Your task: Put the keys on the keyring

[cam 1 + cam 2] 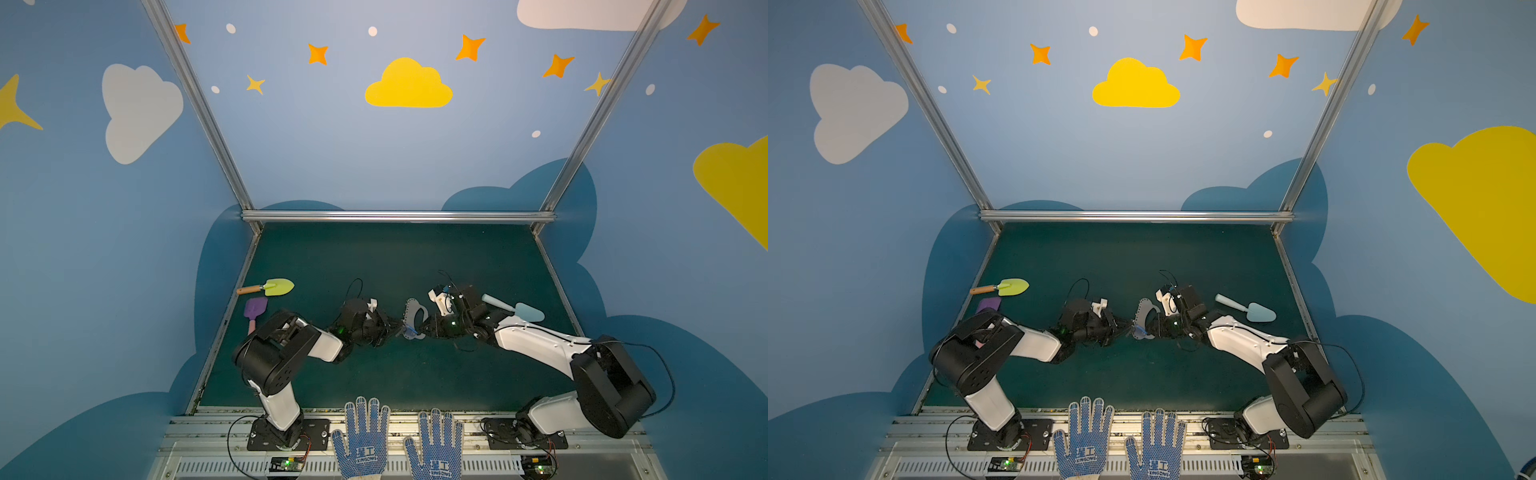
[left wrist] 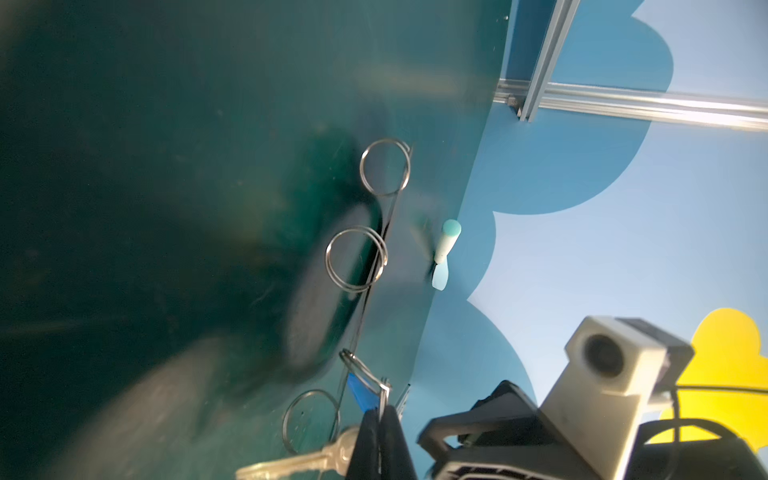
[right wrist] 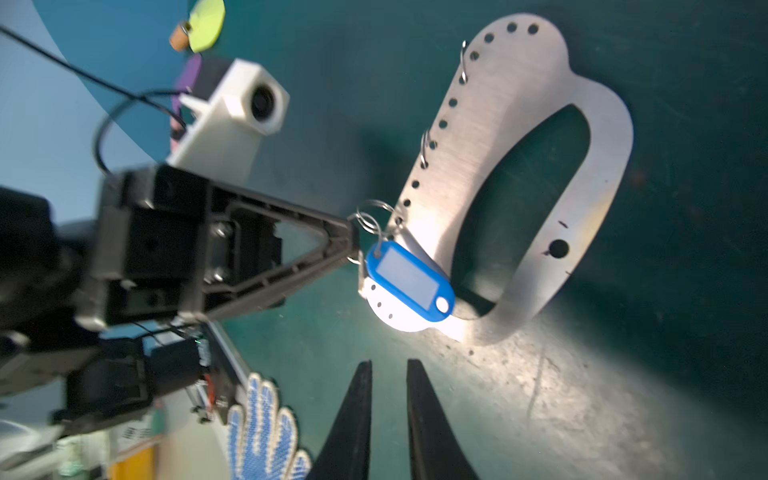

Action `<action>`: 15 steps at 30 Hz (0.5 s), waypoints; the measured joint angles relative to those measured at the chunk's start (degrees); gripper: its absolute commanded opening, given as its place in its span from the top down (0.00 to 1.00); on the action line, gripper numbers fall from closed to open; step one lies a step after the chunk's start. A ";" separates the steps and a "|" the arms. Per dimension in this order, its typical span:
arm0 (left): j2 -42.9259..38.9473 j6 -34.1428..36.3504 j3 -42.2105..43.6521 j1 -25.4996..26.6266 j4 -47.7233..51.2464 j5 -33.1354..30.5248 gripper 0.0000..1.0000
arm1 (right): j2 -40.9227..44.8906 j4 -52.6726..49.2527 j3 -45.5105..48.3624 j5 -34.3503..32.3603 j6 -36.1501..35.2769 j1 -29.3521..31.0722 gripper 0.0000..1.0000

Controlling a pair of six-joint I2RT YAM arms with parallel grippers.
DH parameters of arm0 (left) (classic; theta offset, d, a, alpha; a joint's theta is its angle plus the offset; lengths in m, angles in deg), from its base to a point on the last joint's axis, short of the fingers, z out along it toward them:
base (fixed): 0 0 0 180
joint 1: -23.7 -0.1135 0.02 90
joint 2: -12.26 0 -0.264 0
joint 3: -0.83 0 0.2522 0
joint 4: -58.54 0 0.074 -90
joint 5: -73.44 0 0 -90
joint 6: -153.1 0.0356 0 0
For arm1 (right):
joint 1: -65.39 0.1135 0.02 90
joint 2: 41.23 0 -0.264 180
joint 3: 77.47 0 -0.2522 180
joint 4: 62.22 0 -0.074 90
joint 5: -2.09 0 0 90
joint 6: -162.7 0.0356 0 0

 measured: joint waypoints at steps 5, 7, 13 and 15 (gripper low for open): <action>-0.61 -0.68 0.00 -0.11 0.55 0.85 0.96 | 0.79 1.42 1.64 -4.07 -3.74 2.95 0.75; -1.31 -0.74 -0.11 -0.13 1.40 1.36 0.96 | 0.81 2.64 2.16 -5.31 -4.68 3.82 0.71; -1.88 -0.72 -1.16 -0.24 3.26 1.90 0.96 | 0.44 6.34 4.44 -7.19 -5.03 4.48 0.66; -1.88 -0.76 -1.16 -0.28 3.28 2.14 0.96 | 0.09 6.99 4.26 -8.55 -5.86 5.03 0.66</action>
